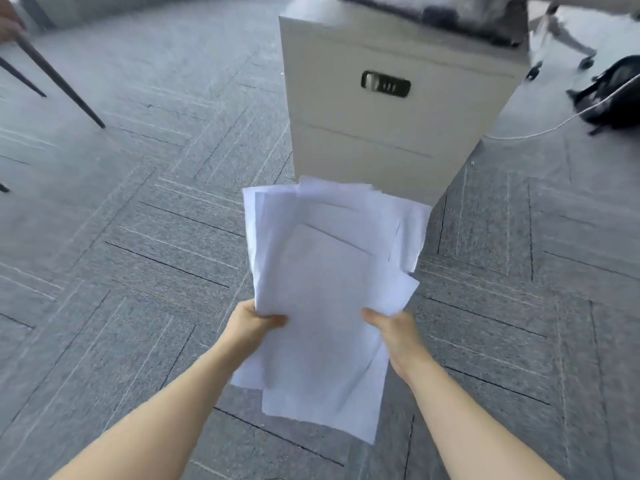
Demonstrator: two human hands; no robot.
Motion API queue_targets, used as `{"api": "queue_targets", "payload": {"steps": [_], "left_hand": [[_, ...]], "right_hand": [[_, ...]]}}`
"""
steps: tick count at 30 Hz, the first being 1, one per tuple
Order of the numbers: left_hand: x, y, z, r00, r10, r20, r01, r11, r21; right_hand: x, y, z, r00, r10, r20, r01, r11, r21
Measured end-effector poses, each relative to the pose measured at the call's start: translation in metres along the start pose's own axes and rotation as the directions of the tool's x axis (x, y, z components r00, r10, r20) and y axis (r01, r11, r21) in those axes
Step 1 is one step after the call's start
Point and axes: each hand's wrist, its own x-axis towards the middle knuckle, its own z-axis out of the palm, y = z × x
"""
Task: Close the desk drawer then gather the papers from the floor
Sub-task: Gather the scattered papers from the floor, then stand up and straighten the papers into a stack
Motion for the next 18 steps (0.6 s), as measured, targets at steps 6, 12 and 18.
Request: {"api": "queue_targets", "payload": {"steps": [6,12,18], "left_hand": [[-0.100,0.249,-0.016,0.978,0.175,-0.113,-0.185,0.979,-0.083],[-0.171,0.512,-0.003,0.891,0.448,-0.071,-0.453,0.884,-0.112],[-0.170,0.634,0.049,0.769,0.635,-0.073,-0.638,0.756,-0.145]], "right_hand": [[-0.130,-0.260,0.027,0.960,-0.280,0.007,0.280,0.960,0.010],[-0.239,-0.511,0.023,0.839,-0.532,-0.112,0.539,0.842,0.034],[-0.251,-0.624,-0.004,0.665,-0.704,-0.249,0.725,0.689,-0.012]]}}
